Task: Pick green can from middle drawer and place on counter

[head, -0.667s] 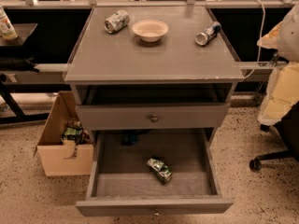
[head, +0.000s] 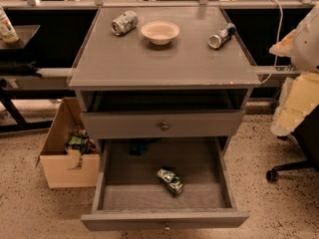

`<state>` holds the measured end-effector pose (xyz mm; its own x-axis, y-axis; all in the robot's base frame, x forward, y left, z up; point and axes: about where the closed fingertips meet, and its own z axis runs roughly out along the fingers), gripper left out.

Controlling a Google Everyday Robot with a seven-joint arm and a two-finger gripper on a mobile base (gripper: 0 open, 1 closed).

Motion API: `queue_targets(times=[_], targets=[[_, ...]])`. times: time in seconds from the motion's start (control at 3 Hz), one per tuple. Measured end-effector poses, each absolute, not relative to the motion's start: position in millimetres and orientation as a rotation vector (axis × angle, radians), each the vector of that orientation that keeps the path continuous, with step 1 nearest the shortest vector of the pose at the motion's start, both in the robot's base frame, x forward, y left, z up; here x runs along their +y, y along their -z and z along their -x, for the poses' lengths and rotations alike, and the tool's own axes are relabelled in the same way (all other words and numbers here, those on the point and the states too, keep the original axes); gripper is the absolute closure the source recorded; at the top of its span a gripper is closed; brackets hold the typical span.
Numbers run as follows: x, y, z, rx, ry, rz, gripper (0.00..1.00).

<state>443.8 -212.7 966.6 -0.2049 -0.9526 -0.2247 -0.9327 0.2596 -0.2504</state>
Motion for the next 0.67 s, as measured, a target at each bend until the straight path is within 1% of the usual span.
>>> queue_targets(times=[0.33, 0.67], targets=[[-203, -932, -450, 2.194, 0.050, 1.737, 0.00], [-181, -877, -456, 2.187, -0.001, 1.755, 0.00]])
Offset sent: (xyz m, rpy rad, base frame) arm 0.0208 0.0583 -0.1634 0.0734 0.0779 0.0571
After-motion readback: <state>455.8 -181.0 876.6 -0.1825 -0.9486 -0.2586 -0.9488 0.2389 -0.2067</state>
